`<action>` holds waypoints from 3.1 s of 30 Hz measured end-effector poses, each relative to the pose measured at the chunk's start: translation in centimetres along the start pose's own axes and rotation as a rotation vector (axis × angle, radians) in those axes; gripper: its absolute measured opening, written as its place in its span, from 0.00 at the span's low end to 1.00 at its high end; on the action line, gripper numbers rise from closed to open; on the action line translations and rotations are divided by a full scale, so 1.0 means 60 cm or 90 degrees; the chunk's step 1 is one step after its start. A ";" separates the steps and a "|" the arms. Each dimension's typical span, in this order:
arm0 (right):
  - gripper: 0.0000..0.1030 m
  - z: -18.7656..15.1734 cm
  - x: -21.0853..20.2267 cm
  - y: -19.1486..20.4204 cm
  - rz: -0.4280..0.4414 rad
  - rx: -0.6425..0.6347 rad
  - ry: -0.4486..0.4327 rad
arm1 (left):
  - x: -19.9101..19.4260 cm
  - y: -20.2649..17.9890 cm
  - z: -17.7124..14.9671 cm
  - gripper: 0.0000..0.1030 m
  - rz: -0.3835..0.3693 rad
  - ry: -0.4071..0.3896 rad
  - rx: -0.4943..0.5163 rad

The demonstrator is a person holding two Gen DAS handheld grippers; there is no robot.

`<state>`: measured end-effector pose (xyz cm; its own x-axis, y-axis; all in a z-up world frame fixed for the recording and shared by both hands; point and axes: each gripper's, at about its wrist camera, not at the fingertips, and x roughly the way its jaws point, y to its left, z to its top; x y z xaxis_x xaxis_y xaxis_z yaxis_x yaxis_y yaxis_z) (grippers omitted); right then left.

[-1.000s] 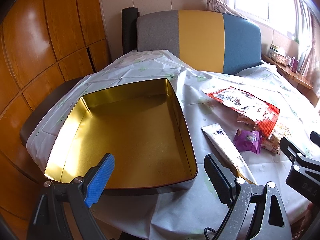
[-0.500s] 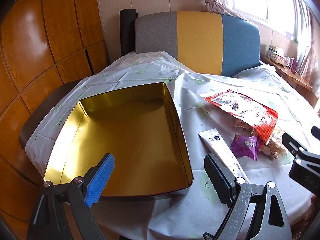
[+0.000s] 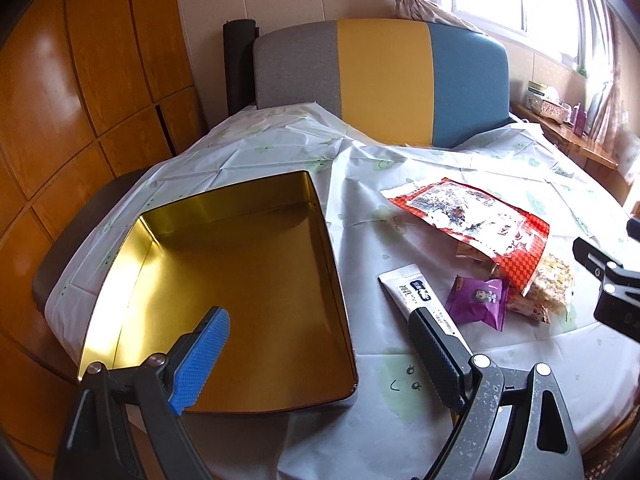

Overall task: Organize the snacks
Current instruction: 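Move the left tool toward the red-orange snack bag beside the tin, then grasp the red-orange snack bag with the left tool and lift it, then carry the red-orange bag over the gold tin with the left tool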

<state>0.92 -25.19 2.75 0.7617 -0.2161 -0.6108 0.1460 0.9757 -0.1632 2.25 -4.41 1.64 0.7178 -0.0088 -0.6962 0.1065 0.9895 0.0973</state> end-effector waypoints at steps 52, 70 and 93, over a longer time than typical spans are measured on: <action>0.95 0.030 0.157 -0.151 0.035 0.077 0.140 | 0.255 -0.133 0.149 0.02 -0.323 0.180 -0.193; 0.91 0.019 0.166 -0.132 0.027 0.041 0.166 | 0.247 -0.147 0.173 0.00 -0.308 0.140 -0.144; 0.75 0.023 0.153 -0.110 0.158 0.041 0.148 | 0.112 -0.063 0.238 0.00 -0.317 -0.007 -0.107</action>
<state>7.80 -33.56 -0.70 0.6159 0.0324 -0.7872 0.0196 0.9982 0.0565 16.50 -10.25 6.74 0.6158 -0.4841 -0.6217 0.3253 0.8748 -0.3590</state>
